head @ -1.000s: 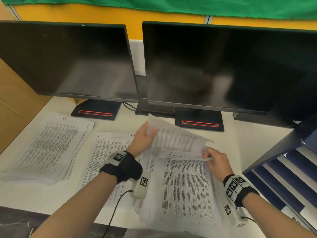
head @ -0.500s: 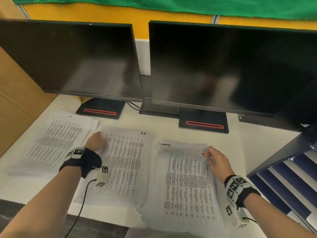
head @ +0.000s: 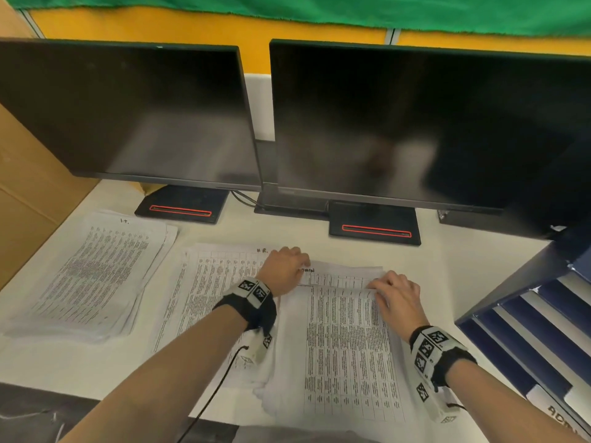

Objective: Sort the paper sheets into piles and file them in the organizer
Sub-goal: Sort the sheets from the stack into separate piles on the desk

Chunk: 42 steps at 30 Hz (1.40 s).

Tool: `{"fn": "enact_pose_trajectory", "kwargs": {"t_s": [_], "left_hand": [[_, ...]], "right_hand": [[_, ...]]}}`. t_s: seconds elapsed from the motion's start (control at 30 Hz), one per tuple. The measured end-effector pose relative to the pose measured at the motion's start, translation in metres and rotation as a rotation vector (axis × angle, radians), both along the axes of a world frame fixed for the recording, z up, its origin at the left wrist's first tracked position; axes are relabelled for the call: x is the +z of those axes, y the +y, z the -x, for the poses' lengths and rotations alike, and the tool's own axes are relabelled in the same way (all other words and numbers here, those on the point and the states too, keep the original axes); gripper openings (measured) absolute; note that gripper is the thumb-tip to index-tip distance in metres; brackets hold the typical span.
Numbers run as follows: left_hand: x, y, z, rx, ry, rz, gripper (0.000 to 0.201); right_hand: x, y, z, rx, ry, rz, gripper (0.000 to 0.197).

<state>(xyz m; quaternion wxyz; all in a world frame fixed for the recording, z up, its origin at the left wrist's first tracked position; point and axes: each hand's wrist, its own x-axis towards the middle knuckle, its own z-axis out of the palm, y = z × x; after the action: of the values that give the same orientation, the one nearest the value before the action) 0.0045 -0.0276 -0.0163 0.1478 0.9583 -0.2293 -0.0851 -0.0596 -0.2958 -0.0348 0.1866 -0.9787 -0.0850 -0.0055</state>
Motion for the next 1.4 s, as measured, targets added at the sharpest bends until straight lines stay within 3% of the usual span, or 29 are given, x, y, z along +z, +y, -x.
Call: {"fn": "enact_pose_trajectory", "kwargs": {"t_s": [0.27, 0.43, 0.73, 0.8, 0.9, 1.0, 1.17, 1.4], "left_hand": [[0.004, -0.007, -0.002, -0.076, -0.041, -0.126, 0.018], [0.005, -0.001, 0.012, -0.133, 0.101, 0.081, 0.018], [0.002, 0.003, 0.017, -0.135, 0.183, 0.112, 0.013], [0.004, 0.004, 0.016, -0.133, 0.231, 0.117, 0.017], [0.008, 0.006, 0.011, 0.012, 0.293, 0.145, 0.034], [0.005, 0.004, 0.005, 0.062, 0.274, 0.038, 0.036], [0.005, -0.004, 0.007, 0.101, 0.247, -0.014, 0.016], [0.006, -0.008, 0.015, 0.011, 0.009, -0.067, 0.006]], "right_hand": [[0.005, -0.001, 0.004, -0.022, 0.008, -0.035, 0.018], [0.005, 0.001, 0.003, -0.03, -0.002, -0.019, 0.016], [0.007, 0.003, 0.002, 0.015, -0.021, -0.019, 0.021], [0.007, 0.003, 0.001, 0.027, 0.004, -0.018, 0.019], [0.006, 0.003, 0.0, 0.028, 0.038, -0.016, 0.019], [0.007, 0.003, -0.002, 0.021, 0.043, -0.058, 0.018], [0.014, 0.008, 0.001, 0.003, 0.048, -0.13, 0.021], [0.006, 0.004, 0.002, 0.021, -0.037, -0.02, 0.018]]}}
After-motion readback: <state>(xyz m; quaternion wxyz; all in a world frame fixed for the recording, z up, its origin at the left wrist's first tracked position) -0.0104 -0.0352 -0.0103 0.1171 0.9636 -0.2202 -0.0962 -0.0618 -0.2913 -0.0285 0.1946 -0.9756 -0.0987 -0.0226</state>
